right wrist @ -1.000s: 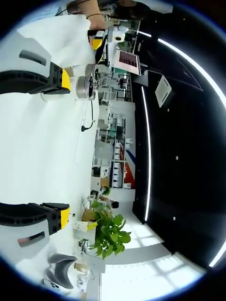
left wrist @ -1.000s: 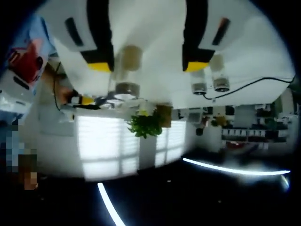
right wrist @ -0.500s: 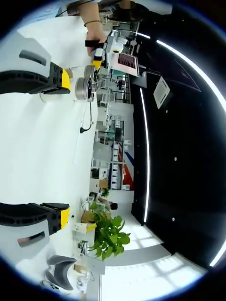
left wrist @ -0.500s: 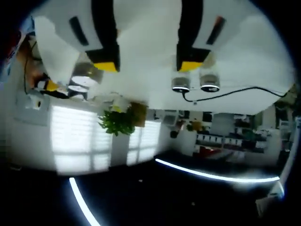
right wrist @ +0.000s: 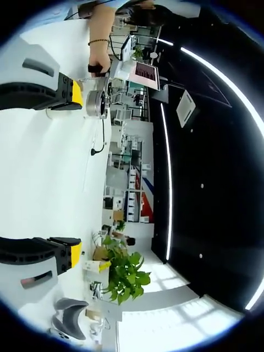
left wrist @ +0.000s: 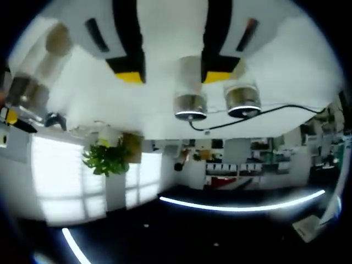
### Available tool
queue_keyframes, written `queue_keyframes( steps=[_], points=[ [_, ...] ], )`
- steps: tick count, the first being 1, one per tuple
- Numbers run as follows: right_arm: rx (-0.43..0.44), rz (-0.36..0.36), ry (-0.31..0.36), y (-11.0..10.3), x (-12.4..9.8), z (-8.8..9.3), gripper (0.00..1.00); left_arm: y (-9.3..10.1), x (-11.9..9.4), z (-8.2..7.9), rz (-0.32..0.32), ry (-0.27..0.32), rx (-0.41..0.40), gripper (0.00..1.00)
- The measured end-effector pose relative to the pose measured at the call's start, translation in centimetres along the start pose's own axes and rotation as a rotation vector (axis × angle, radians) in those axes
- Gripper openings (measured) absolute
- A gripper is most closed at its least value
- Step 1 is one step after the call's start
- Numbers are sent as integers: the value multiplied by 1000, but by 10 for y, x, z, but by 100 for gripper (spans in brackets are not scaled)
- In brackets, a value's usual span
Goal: Rotate the seasoning bottle until the label or dispensing opening points toward the visible target arrow and the bottle remains upright within the marked orientation range
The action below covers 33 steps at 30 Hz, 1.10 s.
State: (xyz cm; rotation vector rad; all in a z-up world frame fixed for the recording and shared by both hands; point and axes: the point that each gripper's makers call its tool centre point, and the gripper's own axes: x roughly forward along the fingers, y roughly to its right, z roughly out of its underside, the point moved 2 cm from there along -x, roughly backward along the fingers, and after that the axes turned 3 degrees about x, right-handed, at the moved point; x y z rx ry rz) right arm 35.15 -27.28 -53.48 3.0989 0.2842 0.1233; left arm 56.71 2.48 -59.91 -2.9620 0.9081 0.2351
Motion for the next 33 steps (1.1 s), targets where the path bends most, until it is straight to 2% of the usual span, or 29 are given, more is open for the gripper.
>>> queue_keyframes(
  steps=[3,7,9,11,13,17,22,33],
  points=[
    [3,-8,-1,-1,0,1,100,-7,4,3,-45,-5,1,46],
    [6,-12,-2,-2,0,2,100,-12,12,5,-64,-8,-66,45],
    [6,-14,-4,-2,0,2,100,-13,17,6,-70,-7,-75,44],
    [1,-25,-14,-3,1,4,100,-14,20,8,-82,-11,-57,44],
    [1,-27,-19,-4,2,5,100,-13,25,5,-74,3,-4,45],
    [6,-11,-32,0,2,8,100,-12,31,6,-85,-4,-34,46],
    [8,-11,-35,0,2,9,100,-15,37,5,-137,4,-11,42],
    [13,-9,-36,2,2,9,100,-16,45,8,-182,6,10,41]
  ],
)
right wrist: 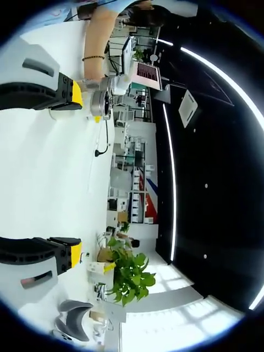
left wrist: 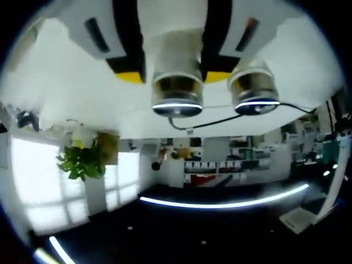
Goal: Rotate the seasoning bottle until the label or dispensing opening points toward the visible target arrow and the bottle remains upright within the marked orientation range
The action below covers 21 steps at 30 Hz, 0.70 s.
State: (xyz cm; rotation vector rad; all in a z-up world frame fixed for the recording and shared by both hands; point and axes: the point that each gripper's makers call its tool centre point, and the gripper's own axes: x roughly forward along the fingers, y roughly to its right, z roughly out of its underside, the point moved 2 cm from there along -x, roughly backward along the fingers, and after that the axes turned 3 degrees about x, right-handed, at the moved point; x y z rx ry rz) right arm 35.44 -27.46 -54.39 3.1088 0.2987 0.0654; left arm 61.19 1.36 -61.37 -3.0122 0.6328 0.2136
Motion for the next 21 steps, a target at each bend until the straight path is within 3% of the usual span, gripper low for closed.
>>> queue_keyframes(
  steps=[8,21],
  points=[
    [-1,-2,-4,0,0,1,100,-3,9,-1,-29,-17,45,37],
    [16,-4,-18,1,1,5,100,-4,13,-2,-29,-14,39,36]
  ],
)
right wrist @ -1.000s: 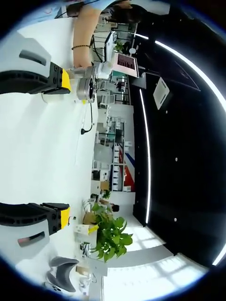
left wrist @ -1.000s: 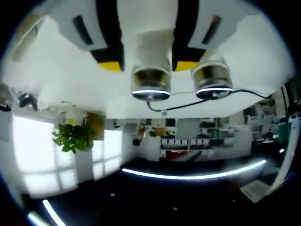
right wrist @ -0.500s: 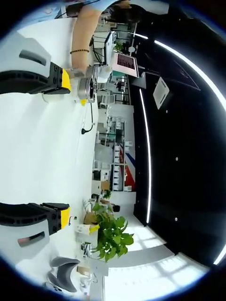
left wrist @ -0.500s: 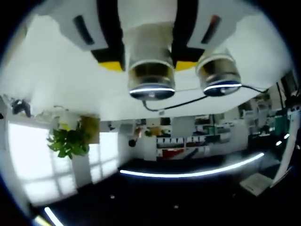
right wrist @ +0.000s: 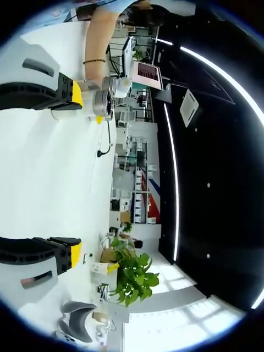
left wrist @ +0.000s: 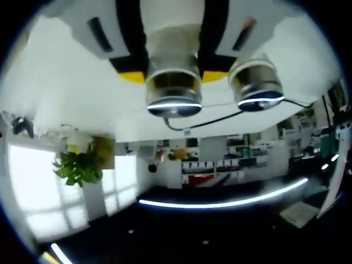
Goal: Rotate the seasoning bottle until the label or dispensing opening points toward the visible target arrow and the bottle remains upright within the marked orientation range
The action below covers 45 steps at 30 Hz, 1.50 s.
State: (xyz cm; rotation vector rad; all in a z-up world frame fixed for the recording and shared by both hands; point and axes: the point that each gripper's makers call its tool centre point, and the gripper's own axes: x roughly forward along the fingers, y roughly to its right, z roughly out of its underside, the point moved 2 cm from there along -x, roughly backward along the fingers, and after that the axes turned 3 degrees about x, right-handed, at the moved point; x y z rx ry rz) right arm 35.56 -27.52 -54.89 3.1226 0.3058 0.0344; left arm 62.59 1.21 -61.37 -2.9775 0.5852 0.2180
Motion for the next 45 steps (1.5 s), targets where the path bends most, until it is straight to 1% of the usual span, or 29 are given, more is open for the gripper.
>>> queue_keyframes(
  steps=[4,10,12,14,17,23,26,27,28,29,30,32,36,41,43,45],
  points=[
    [-1,-2,-3,-1,0,0,100,-2,-1,0,4,14,-17,36],
    [4,-1,-7,0,0,2,100,1,-4,0,23,8,-20,36],
    [7,-1,-8,0,0,2,100,3,-7,1,28,9,-6,36],
    [16,4,-12,2,1,4,100,3,-12,1,37,16,-18,36],
    [16,2,-22,2,1,6,100,2,-18,2,49,17,-13,36],
    [22,4,-23,2,1,6,100,4,-40,2,116,20,-13,36],
    [25,2,-23,2,1,6,100,2,-49,2,151,21,-55,36],
    [25,2,-24,1,1,6,100,2,-54,2,168,26,-44,36],
    [25,1,-25,1,2,6,100,3,-56,3,189,25,6,36],
    [27,2,-25,1,2,6,100,4,-60,4,200,22,29,36],
    [31,3,-24,1,2,6,100,4,-64,4,203,26,15,36],
    [33,4,-27,1,2,7,100,6,-72,3,246,34,-18,36],
    [34,5,-27,1,3,7,100,9,-85,-1,296,49,-1,36],
    [28,-3,-27,-2,4,6,100,13,-106,-4,355,61,-14,36],
    [27,-6,-27,-3,4,6,100,19,-118,-5,406,73,-4,36],
    [32,-4,-24,-3,4,6,100,20,-127,-4,409,78,0,36]
  ],
)
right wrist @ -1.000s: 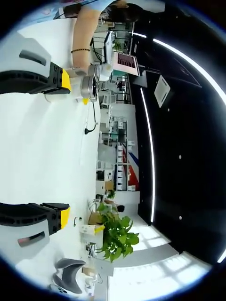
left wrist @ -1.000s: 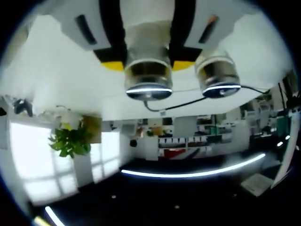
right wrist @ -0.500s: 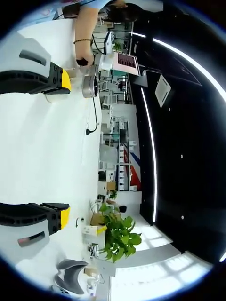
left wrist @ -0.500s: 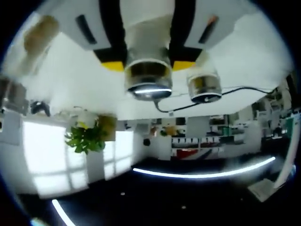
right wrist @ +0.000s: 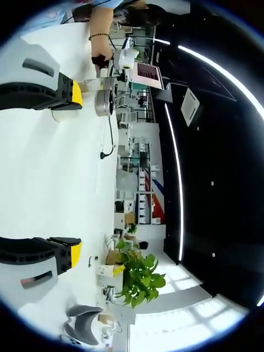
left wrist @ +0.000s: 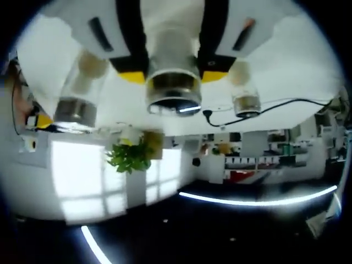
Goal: Rotate the seasoning bottle until the label or dispensing opening points toward the visible target arrow and the bottle remains upright within the marked orientation range
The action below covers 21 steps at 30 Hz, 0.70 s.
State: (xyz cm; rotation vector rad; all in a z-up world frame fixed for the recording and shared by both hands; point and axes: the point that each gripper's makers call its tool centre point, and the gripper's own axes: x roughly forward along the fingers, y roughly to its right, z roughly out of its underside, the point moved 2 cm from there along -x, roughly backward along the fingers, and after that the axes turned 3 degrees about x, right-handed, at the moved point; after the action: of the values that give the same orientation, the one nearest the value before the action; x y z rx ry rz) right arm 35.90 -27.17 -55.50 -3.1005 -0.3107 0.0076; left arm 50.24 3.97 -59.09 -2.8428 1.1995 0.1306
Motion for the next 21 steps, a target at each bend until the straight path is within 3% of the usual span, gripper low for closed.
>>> queue_keyframes(
  steps=[6,9,14,18,21],
  points=[
    [17,-9,-6,-2,2,3,99,25,-18,0,115,0,11,36],
    [17,11,-8,0,1,3,98,29,-22,0,138,19,76,36],
    [30,39,4,7,0,2,98,39,-31,8,230,-4,79,36],
    [21,28,4,5,1,2,98,43,-34,11,245,-11,28,36],
    [17,-8,17,-2,2,0,98,44,-35,12,252,-11,44,36]
  ],
)
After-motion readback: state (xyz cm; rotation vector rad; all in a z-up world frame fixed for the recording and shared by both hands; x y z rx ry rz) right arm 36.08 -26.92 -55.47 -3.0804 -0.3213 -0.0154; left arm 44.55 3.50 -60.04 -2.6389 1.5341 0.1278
